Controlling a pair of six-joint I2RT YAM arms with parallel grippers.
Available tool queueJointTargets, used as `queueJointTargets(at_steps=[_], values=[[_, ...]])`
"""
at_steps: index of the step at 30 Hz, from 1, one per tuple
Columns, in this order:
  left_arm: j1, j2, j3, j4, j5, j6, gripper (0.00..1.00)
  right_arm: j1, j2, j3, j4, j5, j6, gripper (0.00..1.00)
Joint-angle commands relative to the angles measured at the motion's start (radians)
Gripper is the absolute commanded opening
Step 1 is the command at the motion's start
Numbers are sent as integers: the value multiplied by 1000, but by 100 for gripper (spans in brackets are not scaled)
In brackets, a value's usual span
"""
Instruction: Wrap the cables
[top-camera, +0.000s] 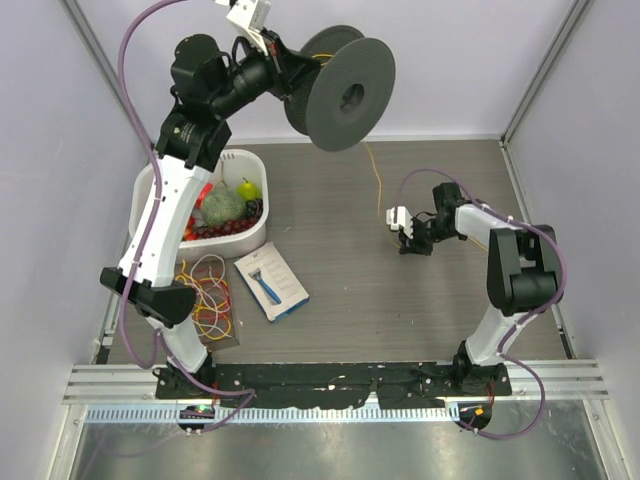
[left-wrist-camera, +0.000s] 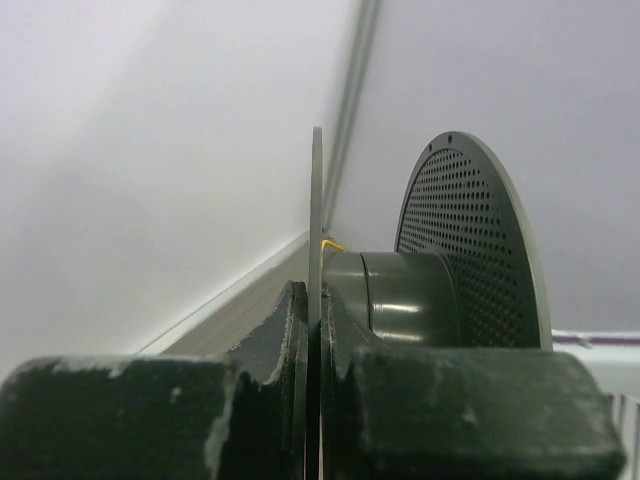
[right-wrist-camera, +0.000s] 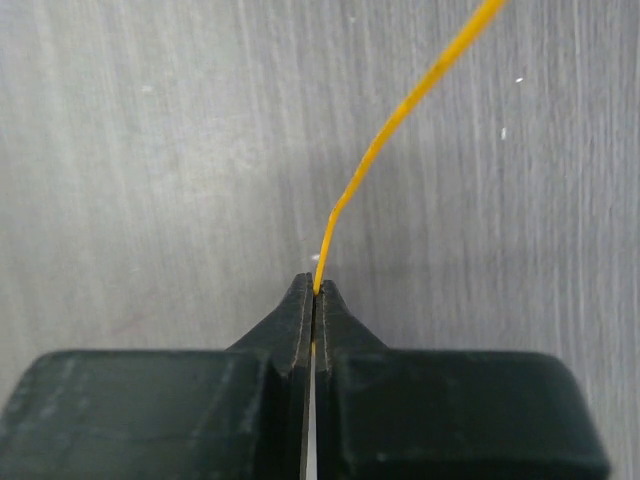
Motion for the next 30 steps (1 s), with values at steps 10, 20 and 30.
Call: queueJointTargets(at_steps=[10, 20, 30], values=[[-15, 53, -35, -90, -499, -51, 0, 88, -657, -70, -271, -36, 250, 1], [-196, 70, -162, -100, -713, 87, 0, 323, -727, 258, -135, 14, 526, 1], [-233, -88, -458, -152, -380, 265, 0, 284, -607, 504, -58, 212, 533, 1]])
